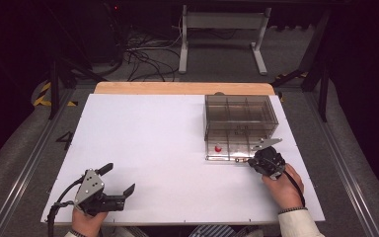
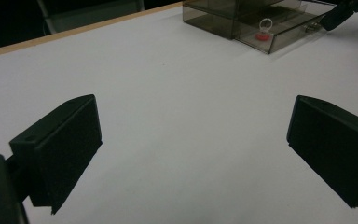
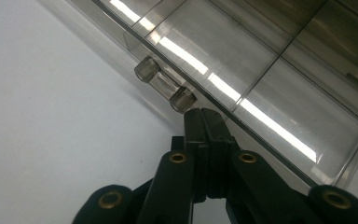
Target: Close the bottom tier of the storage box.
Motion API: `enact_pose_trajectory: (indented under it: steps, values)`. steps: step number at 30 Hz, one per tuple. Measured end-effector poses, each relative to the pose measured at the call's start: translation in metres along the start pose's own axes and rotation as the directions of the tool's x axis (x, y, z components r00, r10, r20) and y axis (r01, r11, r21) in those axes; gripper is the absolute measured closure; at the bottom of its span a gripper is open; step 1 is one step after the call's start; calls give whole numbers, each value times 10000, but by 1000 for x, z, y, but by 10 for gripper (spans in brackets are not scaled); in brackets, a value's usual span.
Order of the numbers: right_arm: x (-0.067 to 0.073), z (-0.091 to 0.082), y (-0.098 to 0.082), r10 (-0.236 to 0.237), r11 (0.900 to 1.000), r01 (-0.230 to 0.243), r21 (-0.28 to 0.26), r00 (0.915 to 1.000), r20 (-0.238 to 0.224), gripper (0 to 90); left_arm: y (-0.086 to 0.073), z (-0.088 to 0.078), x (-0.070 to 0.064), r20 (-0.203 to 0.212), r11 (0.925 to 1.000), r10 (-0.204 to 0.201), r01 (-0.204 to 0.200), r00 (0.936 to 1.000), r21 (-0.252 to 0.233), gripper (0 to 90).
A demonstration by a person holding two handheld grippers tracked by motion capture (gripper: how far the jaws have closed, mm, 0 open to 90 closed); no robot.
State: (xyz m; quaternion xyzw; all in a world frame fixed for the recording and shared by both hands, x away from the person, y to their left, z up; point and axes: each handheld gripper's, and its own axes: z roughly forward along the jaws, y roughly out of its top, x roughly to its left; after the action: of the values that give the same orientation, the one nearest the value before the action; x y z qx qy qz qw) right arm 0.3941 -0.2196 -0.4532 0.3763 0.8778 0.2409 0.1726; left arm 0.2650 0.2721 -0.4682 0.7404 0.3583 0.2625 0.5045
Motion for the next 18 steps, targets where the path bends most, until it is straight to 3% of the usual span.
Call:
enact_pose_trajectory:
  steps: [18]
  values:
    - [-5, 7, 7, 90, 9996, -79, -279, 9991, 410, 900, 0, 0, 0, -16, 10000, -19, 19, 10000, 9, 38]
